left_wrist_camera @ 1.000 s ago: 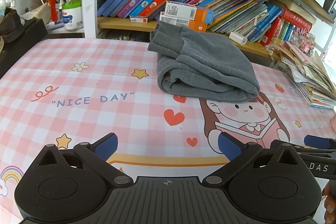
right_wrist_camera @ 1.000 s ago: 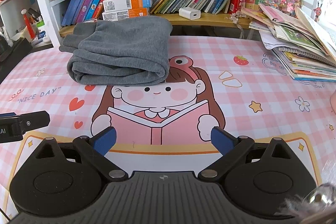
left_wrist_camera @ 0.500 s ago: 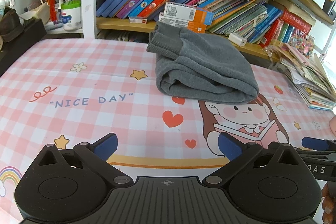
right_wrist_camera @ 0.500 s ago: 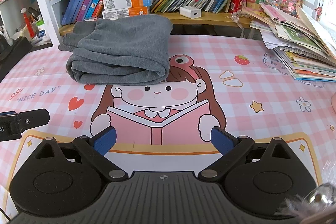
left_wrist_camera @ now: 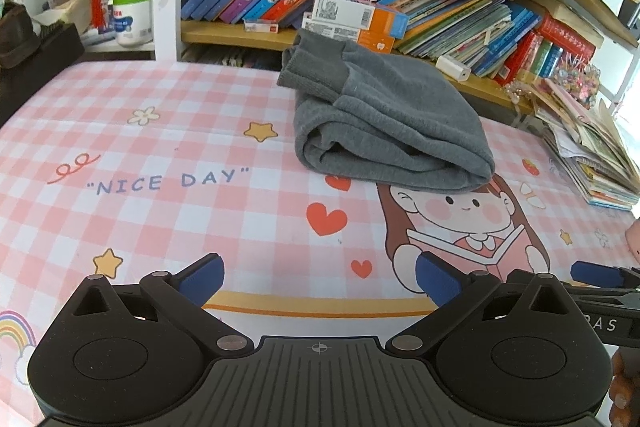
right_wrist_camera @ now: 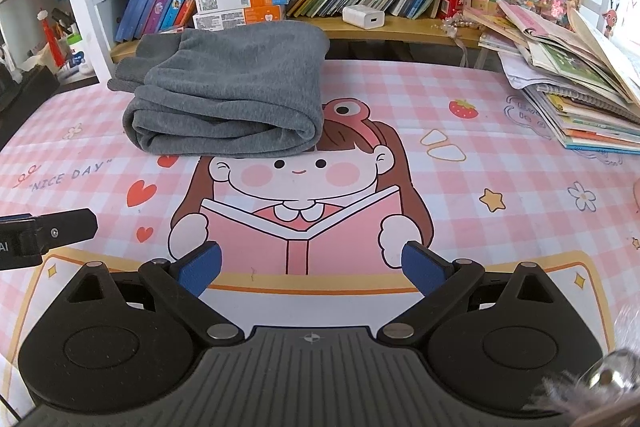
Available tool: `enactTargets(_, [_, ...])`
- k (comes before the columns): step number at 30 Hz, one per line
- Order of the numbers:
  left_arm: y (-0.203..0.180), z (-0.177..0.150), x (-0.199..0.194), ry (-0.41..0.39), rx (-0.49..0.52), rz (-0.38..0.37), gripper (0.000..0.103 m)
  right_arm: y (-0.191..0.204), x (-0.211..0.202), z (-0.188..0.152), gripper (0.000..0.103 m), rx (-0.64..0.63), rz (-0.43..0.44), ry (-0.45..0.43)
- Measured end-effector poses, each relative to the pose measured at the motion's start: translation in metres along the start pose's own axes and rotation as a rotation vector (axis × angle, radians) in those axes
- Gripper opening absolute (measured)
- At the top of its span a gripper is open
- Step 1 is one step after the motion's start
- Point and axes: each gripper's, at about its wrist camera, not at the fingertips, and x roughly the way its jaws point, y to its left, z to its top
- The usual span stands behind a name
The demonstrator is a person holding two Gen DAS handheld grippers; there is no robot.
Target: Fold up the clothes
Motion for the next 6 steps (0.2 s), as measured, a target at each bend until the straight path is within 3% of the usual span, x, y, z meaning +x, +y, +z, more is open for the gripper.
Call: enactTargets(6, [0.0043,-0.0016,0.0064,0.031,-0.029,-0.018,0.103,-0.0003,0.0055,0.0001,0.097,-0.006,0.006,0.016])
